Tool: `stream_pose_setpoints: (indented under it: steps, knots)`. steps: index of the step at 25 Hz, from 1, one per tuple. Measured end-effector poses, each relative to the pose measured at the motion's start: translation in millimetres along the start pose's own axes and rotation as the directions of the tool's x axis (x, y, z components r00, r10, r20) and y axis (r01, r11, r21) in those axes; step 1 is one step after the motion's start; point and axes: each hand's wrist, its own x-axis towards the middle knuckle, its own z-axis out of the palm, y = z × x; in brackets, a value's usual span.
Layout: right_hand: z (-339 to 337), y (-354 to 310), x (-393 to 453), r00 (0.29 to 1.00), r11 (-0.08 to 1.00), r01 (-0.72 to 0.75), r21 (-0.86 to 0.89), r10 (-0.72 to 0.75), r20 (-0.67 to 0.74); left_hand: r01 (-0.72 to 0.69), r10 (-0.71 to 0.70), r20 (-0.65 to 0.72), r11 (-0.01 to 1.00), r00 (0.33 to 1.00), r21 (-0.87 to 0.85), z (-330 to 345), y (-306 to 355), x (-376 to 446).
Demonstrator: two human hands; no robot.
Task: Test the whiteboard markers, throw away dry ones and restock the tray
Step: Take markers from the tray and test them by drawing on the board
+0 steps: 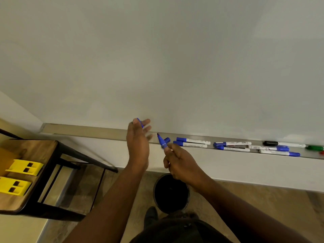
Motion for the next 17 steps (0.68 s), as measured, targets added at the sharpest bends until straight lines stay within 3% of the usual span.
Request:
stream_pose_setpoints:
  steps: [1, 2, 5, 8, 11, 13, 17]
  knots:
    - [-5.0, -1.9, -0.4, 0.992, 0.992, 0.112, -0.059, -0.115, -0.046, -0.238, 0.238, 0.023, 0.958, 0.971, 0.161, -2.6, 7.0, 3.9]
    - [-9.8, -5.3, -0.1, 0.965, 0.965, 0.230, -0.124, -0.243, -0.095, -0.435, 0.432, 0.079, 0.852, 0.899, 0.291, -3.8, 13.7, 8.9]
    - [-28.1, -31.9, 6.3, 0.792, 0.810, 0.498, -0.310, -0.570, -0.218, -0.769, 0.748, 0.258, 0.486, 0.612, 0.416, 1.8, 47.9, 34.9]
    - [-50.7, -76.3, 19.1, 0.541, 0.601, 0.642, -0.476, -0.795, -0.274, -0.903, 0.891, 0.282, 0.250, 0.355, 0.349, 19.2, 103.8, 62.8]
    - [-70.8, -133.7, 27.3, 0.342, 0.431, 0.678, -0.595, -0.902, -0.264, -0.952, 0.967, 0.230, 0.036, 0.110, 0.304, 39.6, 160.4, 80.7]
    - [-81.7, -172.6, 30.0, 0.210, 0.335, 0.680, -0.652, -0.941, -0.265, -0.956, 0.983, 0.182, -0.055, -0.001, 0.289, 51.0, 198.7, 88.3]
    - [-100.0, -233.6, 35.0, 0.011, 0.234, 0.644, -0.729, -0.955, -0.297, -0.949, 0.989, 0.084, -0.141, -0.122, 0.282, 60.0, 265.3, 97.8]
